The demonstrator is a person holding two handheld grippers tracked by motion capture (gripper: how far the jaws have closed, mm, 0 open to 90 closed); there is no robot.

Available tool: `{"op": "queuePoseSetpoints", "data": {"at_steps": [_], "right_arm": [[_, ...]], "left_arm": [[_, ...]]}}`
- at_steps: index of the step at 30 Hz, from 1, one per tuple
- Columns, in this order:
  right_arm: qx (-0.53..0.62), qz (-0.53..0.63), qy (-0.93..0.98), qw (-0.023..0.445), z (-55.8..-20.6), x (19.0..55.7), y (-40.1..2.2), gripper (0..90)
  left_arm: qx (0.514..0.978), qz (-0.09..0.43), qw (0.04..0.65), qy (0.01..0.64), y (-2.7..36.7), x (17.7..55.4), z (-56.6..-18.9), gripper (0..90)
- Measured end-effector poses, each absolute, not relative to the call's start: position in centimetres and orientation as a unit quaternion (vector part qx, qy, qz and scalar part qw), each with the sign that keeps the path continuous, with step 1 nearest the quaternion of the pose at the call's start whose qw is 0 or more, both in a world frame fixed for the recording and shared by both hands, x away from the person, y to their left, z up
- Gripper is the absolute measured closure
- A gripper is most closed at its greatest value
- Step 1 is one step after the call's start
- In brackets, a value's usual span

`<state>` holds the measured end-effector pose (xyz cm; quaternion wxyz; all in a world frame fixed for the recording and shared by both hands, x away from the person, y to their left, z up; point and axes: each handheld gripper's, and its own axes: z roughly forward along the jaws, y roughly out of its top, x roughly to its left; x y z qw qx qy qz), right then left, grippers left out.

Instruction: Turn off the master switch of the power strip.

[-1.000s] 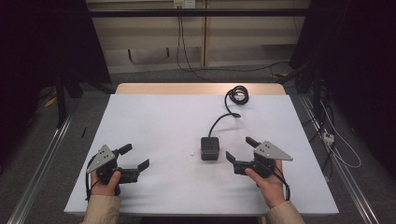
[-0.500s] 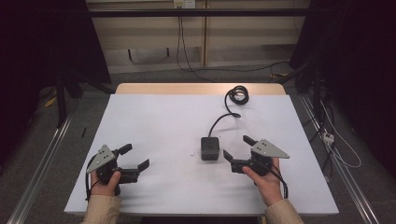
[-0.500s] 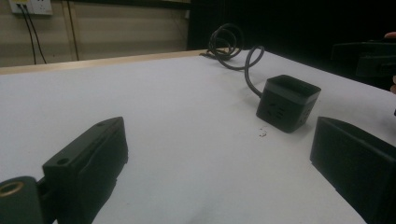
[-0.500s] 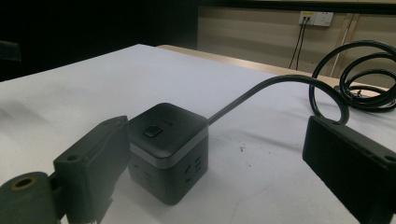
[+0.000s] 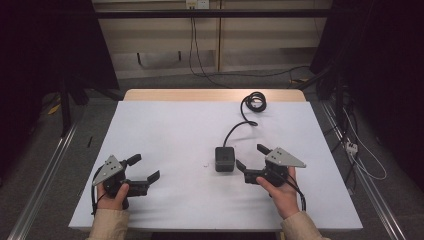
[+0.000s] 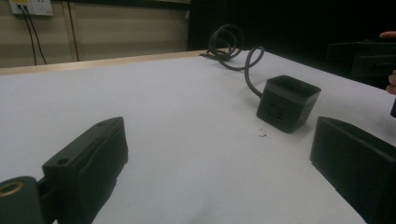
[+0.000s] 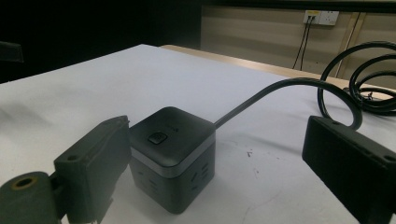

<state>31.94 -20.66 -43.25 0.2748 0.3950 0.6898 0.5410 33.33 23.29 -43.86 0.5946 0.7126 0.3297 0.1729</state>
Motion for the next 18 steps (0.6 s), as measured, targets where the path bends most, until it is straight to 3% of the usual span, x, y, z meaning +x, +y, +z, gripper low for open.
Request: {"op": "queuePoseSetpoints", "data": {"at_steps": [18], "right_arm": [[0.396,0.542,0.692,0.268,-43.32,32.63,-19.87,8.7]], "left_arm": [[0.713,0.173,0.595,0.329,23.29,33.32,-43.86,3.8]]}}
